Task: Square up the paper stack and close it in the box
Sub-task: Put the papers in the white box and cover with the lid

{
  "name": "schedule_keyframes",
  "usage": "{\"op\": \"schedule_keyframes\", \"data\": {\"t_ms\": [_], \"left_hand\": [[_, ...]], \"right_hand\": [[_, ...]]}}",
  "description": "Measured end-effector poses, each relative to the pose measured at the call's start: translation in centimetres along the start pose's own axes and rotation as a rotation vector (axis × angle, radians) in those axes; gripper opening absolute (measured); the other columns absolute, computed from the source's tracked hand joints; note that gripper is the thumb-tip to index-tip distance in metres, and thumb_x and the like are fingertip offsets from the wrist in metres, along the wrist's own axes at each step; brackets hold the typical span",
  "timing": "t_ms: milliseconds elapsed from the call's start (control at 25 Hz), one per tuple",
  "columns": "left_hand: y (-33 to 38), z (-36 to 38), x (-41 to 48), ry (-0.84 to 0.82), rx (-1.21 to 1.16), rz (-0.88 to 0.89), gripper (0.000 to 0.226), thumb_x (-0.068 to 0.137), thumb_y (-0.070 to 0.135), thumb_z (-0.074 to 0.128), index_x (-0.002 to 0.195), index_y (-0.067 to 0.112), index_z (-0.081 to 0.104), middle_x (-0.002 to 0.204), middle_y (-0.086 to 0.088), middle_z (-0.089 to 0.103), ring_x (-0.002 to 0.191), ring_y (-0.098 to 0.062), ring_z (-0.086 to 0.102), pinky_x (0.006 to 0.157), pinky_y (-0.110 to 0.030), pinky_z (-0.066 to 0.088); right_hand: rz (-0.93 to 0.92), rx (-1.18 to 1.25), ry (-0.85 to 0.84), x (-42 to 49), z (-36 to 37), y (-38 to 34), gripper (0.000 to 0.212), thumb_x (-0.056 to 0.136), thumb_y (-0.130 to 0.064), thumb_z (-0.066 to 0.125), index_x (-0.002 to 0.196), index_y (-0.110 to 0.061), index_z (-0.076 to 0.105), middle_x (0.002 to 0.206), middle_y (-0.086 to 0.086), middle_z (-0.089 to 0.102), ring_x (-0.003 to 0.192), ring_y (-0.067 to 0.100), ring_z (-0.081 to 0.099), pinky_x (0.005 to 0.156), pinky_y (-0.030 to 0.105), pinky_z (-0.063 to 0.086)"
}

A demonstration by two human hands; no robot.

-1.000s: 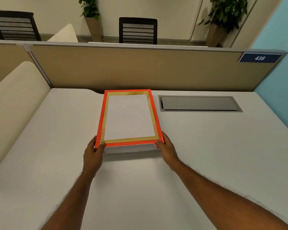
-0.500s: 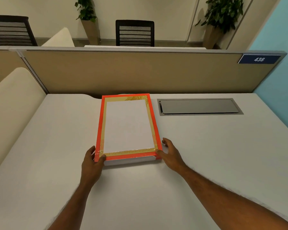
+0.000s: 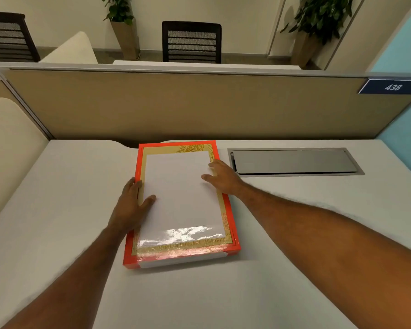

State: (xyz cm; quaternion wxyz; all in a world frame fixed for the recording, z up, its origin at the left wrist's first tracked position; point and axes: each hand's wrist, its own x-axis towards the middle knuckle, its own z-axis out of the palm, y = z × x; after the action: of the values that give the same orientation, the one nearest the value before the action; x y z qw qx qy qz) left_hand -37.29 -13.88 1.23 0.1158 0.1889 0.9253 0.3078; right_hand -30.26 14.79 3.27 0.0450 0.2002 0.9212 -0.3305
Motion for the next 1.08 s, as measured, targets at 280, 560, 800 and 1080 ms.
{"op": "schedule_keyframes", "data": {"t_ms": [280,560,800,1080], "left_hand": [[1.1,0.3,5.8,-0.088,0.132,0.034,0.077,0.095,0.051,0.045,0.154,0.009,0.019,0.165,-0.006,0.012,0.15,-0.029,0.018,0.12,-0.046,0.021],[0.2,0.7,5.6,-0.129,0.191,0.035,0.082,0.093,0.056,0.045,0.156,0.016,0.012,0.166,-0.002,0.005,0.151,-0.028,0.015,0.119,-0.049,0.023],[-0.3,1.7,-0.3,-0.026,0.285,0.094,0.079,0.091,0.066,0.035,0.154,0.021,0.021,0.166,-0.003,0.008,0.152,-0.028,0.005,0.119,-0.053,0.015],[-0.7,2.5,-4.9,0.004,0.322,0.118,0.083,0.087,0.07,0.026,0.154,0.022,0.021,0.166,-0.003,0.008,0.153,-0.024,0.002,0.122,-0.053,0.009]], "right_hand": [[-0.038,-0.161,-0.04,4.0,0.4,1.0,0.069,0.094,-0.054,0.046,0.152,-0.021,0.027,0.165,0.003,0.012,0.153,0.022,0.008,0.12,0.046,0.018],[-0.037,-0.185,-0.052,2.4,0.7,0.9,0.076,0.092,-0.058,0.047,0.153,-0.021,0.021,0.166,0.001,0.004,0.153,0.02,0.002,0.119,0.047,0.019],[-0.165,-0.205,0.074,-5.9,5.1,2.6,0.073,0.093,-0.061,0.04,0.153,-0.024,0.022,0.166,0.001,0.004,0.153,0.02,0.0,0.124,0.042,0.01],[-0.189,-0.18,0.169,-10.8,7.2,4.1,0.07,0.092,-0.059,0.04,0.151,-0.024,0.028,0.165,-0.003,0.011,0.153,0.014,0.005,0.119,0.031,0.009]]}}
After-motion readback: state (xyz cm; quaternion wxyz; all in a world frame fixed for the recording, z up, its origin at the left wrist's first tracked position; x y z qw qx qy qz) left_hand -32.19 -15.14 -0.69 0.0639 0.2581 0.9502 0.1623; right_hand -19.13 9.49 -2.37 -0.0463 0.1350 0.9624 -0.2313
